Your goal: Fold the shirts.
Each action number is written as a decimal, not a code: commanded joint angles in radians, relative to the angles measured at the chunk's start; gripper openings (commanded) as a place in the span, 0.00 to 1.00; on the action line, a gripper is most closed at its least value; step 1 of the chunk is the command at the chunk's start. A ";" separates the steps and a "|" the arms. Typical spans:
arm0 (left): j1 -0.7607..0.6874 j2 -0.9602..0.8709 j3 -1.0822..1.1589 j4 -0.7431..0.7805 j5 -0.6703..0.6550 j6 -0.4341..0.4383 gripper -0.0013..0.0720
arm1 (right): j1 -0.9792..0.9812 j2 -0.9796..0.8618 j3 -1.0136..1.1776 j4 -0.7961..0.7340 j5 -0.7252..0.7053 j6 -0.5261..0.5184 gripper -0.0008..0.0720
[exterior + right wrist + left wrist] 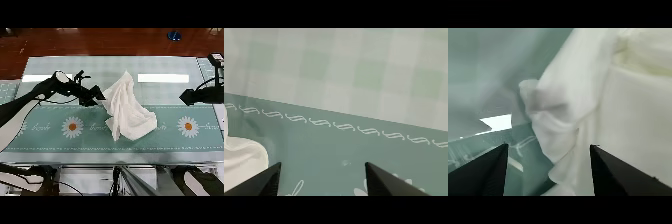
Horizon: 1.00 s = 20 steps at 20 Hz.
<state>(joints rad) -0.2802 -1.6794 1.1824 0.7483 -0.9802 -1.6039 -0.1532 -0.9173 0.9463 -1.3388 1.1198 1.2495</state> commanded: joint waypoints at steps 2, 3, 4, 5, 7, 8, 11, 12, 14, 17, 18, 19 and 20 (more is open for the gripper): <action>-0.051 -0.064 0.043 0.002 0.011 -0.059 0.81 | -0.001 0.000 0.001 0.037 0.012 0.007 0.84; -0.061 -0.082 0.067 0.002 0.019 -0.087 0.81 | -0.001 0.000 0.001 0.053 0.013 0.007 0.83; -0.069 -0.098 0.091 0.002 0.027 -0.115 0.81 | -0.001 0.000 0.001 0.064 0.014 0.007 0.82; -0.077 -0.108 0.108 0.032 0.019 -0.172 0.79 | -0.001 0.000 0.001 0.075 0.019 0.007 0.82; -0.082 -0.111 0.110 0.056 0.018 -0.196 0.35 | -0.001 0.000 0.001 0.080 0.023 0.007 0.82; -0.082 -0.112 0.110 0.055 0.013 -0.196 0.13 | -0.001 0.000 0.001 0.080 0.026 0.007 0.82; -0.081 -0.111 0.111 0.053 0.008 -0.183 0.05 | -0.001 0.000 0.001 0.080 0.033 0.006 0.81; -0.081 -0.109 0.114 0.052 0.000 -0.156 0.05 | -0.001 0.000 0.001 0.080 0.038 0.006 0.81; -0.082 -0.089 0.114 0.052 -0.011 -0.105 0.05 | -0.001 0.000 0.001 0.076 0.043 0.005 0.65; -0.081 -0.036 0.114 0.053 -0.015 -0.028 0.05 | -0.001 -0.003 -0.008 0.058 -0.007 -0.016 0.67; -0.082 -0.023 0.114 0.053 -0.018 -0.014 0.05 | -0.003 -0.017 -0.016 0.039 -0.027 0.002 0.86; -0.082 -0.016 0.114 0.053 -0.023 -0.002 0.05 | -0.014 -0.042 -0.026 0.038 -0.024 0.016 0.86; -0.082 -0.013 0.114 0.052 -0.030 0.000 0.05 | -0.034 -0.082 -0.040 0.067 -0.011 0.016 0.86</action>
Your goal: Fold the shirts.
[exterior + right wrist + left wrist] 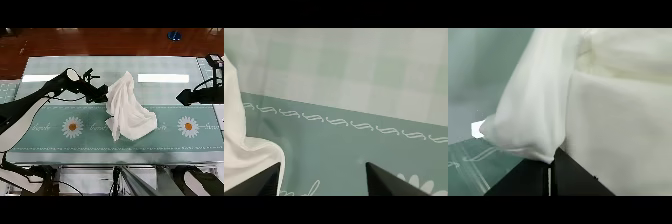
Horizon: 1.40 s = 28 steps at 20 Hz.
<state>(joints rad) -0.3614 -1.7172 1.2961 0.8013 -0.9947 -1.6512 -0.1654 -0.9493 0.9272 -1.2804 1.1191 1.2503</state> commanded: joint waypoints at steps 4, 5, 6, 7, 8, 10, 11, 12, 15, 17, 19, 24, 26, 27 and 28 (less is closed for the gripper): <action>0.000 0.027 0.001 0.000 -0.054 0.074 0.05 | -0.111 -0.225 -0.078 0.430 0.087 -0.247 0.86; 0.000 0.027 0.001 -0.001 -0.061 0.080 0.05 | -0.123 -0.260 -0.085 0.534 0.127 -0.323 0.86; 0.000 0.027 0.001 -0.001 -0.065 0.089 0.05 | -0.129 -0.293 -0.090 0.601 0.163 -0.372 0.86; 0.000 0.027 0.001 -0.001 -0.069 0.089 0.05 | -0.129 -0.322 -0.093 0.615 0.182 -0.388 0.85; 0.000 0.027 0.001 -0.001 -0.071 0.096 0.05 | -0.129 -0.344 -0.097 0.609 0.188 -0.396 0.84; 0.000 0.027 0.001 -0.001 -0.072 0.096 0.05 | -0.129 -0.380 -0.122 0.607 0.181 -0.404 0.84; 0.000 0.027 0.001 -0.001 -0.072 0.096 0.05 | -0.129 -0.395 -0.139 0.606 0.175 -0.406 0.84; 0.000 0.027 0.001 -0.001 -0.072 0.096 0.05 | -0.126 -0.409 -0.159 0.597 0.164 -0.406 0.84; 0.000 0.027 0.001 -0.001 -0.072 0.096 0.05 | -0.117 -0.433 -0.228 0.588 0.122 -0.406 0.84; 0.000 0.027 0.001 -0.001 -0.072 0.096 0.05 | -0.084 -0.434 -0.274 0.592 0.058 -0.386 0.83; 0.000 0.028 0.001 -0.002 -0.071 0.111 0.05 | -0.017 -0.434 -0.296 0.594 -0.026 -0.331 0.60; 0.019 0.084 0.001 -0.010 -0.061 0.194 0.05 | 0.076 -0.420 -0.275 0.676 -0.068 -0.323 0.05; 0.048 0.126 0.001 -0.016 -0.061 0.201 0.05 | 0.047 -0.370 -0.243 0.669 -0.032 -0.332 0.05; 0.066 0.141 0.001 -0.016 -0.061 0.201 0.05 | 0.023 -0.331 -0.228 0.669 -0.001 -0.334 0.22; 0.080 0.150 0.001 -0.016 -0.061 0.201 0.05 | -0.003 -0.293 -0.216 0.662 0.026 -0.335 0.60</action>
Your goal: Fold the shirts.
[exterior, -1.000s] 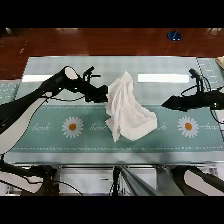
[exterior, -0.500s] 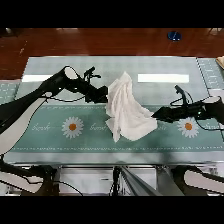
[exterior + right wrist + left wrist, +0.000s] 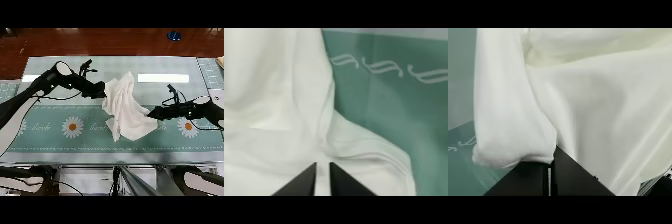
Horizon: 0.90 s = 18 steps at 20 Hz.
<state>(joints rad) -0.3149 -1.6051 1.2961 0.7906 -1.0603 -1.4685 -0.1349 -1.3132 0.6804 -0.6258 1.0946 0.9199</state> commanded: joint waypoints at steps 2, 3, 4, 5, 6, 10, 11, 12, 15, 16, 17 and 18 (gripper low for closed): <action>0.054 0.039 0.001 -0.005 0.005 0.019 0.05 | -0.077 0.139 0.037 -0.108 0.022 0.024 0.81; 0.056 0.037 0.001 -0.005 0.007 0.018 0.05 | -0.089 0.143 0.037 -0.195 0.003 0.073 0.81; 0.056 0.036 0.001 -0.005 0.013 0.019 0.05 | -0.092 0.126 0.036 -0.282 -0.005 0.120 0.81; 0.055 0.036 0.001 -0.005 0.019 0.019 0.05 | -0.091 0.097 0.036 -0.308 0.004 0.130 0.81; 0.055 0.036 0.001 -0.006 0.024 0.018 0.05 | -0.091 0.057 0.034 -0.277 0.012 0.122 0.81; 0.055 0.036 0.001 -0.010 0.028 0.018 0.05 | -0.087 -0.092 0.034 -0.068 0.010 0.072 0.81; 0.055 0.036 0.001 -0.021 0.028 0.019 0.05 | -0.073 -0.122 0.034 -0.048 0.016 0.076 0.81; 0.055 0.036 0.001 -0.032 0.029 0.022 0.05 | -0.047 -0.146 0.034 -0.040 0.018 0.078 0.80; 0.055 0.039 0.001 -0.052 0.027 0.033 0.05 | 0.064 -0.182 0.034 -0.004 0.007 0.058 0.15; 0.056 0.044 0.001 -0.082 0.028 0.063 0.05 | 0.084 -0.179 0.041 0.036 0.021 0.032 0.05; 0.057 0.055 0.001 -0.113 0.027 0.084 0.05 | 0.088 -0.172 0.054 0.088 0.062 -0.014 0.05; 0.061 0.072 0.002 -0.145 0.027 0.110 0.05 | 0.080 -0.148 0.077 0.130 0.108 -0.046 0.05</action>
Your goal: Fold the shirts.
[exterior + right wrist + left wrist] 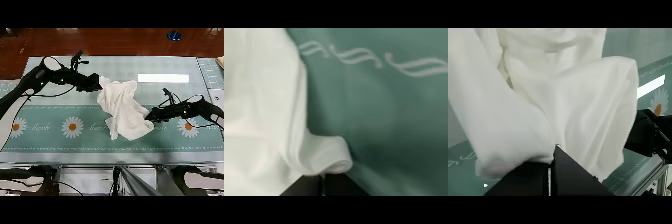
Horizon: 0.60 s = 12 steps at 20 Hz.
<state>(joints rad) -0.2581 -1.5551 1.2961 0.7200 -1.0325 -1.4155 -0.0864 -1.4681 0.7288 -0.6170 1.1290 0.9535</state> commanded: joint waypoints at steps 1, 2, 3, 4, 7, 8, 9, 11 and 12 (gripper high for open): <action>0.011 0.053 0.002 -0.102 0.000 0.087 0.05 | 0.018 0.049 0.056 0.140 0.104 -0.080 0.05; 0.021 0.093 0.002 -0.116 0.000 0.114 0.05 | -0.003 0.111 0.089 0.150 0.123 -0.079 0.05; 0.034 0.141 0.002 -0.119 0.000 0.141 0.05 | -0.028 0.180 0.124 0.151 0.133 -0.077 0.05; 0.053 0.200 0.002 -0.118 0.000 0.174 0.05 | -0.060 0.262 0.163 0.151 0.131 -0.070 0.05; 0.134 0.396 0.001 -0.114 0.011 0.204 0.05 | -0.168 0.485 0.283 0.083 0.088 0.002 0.05; 0.172 0.466 0.001 -0.114 0.017 0.204 0.05 | -0.208 0.551 0.326 0.030 0.064 0.033 0.05; 0.214 0.529 0.001 -0.109 0.019 0.204 0.05 | -0.244 0.604 0.364 -0.023 0.048 0.065 0.05; 0.301 0.653 0.001 -0.067 0.011 0.203 0.05 | -0.301 0.687 0.438 -0.127 0.023 0.142 0.05; 0.343 0.712 0.001 -0.042 -0.007 0.202 0.05 | -0.319 0.722 0.468 -0.153 0.010 0.175 0.05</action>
<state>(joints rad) -0.0208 -1.0103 1.2968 0.6308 -1.0252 -1.2255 -0.3321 -0.8738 1.1004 -0.6483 1.1870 1.0237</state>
